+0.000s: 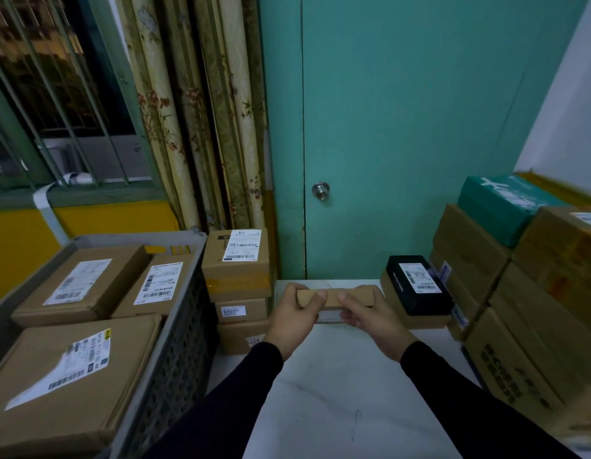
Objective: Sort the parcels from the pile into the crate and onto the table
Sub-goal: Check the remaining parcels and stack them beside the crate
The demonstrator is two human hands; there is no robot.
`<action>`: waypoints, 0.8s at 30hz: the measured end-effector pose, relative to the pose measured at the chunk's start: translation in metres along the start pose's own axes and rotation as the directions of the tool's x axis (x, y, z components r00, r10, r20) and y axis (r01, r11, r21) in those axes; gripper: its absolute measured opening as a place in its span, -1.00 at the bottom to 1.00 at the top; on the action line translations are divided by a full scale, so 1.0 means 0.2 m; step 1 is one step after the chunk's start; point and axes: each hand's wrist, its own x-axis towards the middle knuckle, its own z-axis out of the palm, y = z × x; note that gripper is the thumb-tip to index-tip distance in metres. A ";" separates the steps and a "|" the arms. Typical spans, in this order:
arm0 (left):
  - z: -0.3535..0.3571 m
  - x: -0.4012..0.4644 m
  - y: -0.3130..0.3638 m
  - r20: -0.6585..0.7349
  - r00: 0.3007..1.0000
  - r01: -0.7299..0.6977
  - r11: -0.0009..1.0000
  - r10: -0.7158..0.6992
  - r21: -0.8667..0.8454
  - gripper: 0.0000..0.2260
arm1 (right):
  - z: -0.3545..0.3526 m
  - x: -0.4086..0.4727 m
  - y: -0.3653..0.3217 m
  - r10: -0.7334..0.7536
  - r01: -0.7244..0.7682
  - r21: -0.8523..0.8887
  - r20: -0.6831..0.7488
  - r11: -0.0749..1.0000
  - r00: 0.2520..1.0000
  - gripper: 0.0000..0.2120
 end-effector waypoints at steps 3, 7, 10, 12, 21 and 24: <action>0.00 0.00 0.00 -0.015 1.000 -0.016 1.000 0.016 0.003 -0.80 | 0.01 0.00 -0.01 -0.025 0.025 -0.015 -0.014 1.000 1.000 -0.72; 0.00 0.02 -0.01 -0.016 1.000 -0.024 1.000 0.025 0.015 -0.79 | 0.01 -0.01 0.02 -0.025 0.025 -0.002 -0.017 1.000 1.000 -0.73; -0.02 0.02 -0.03 -0.017 0.999 0.026 0.996 -0.028 -0.090 -0.77 | 0.00 -0.02 0.02 0.007 -0.008 0.070 0.008 0.997 1.000 -0.75; -0.03 0.03 -0.02 -0.042 0.995 0.077 0.981 -0.085 -0.177 -0.75 | -0.02 -0.01 0.01 0.035 -0.037 0.109 0.015 0.993 0.999 -0.64; -0.09 0.05 -0.02 0.079 0.959 0.284 0.911 -0.273 -0.300 -0.35 | -0.07 0.02 0.01 0.087 -0.087 0.053 0.016 0.995 0.996 -0.57; -0.09 0.05 -0.02 0.173 0.944 0.321 0.904 -0.281 -0.282 -0.26 | -0.08 0.01 0.00 0.093 -0.092 0.066 -0.013 0.994 0.996 -0.35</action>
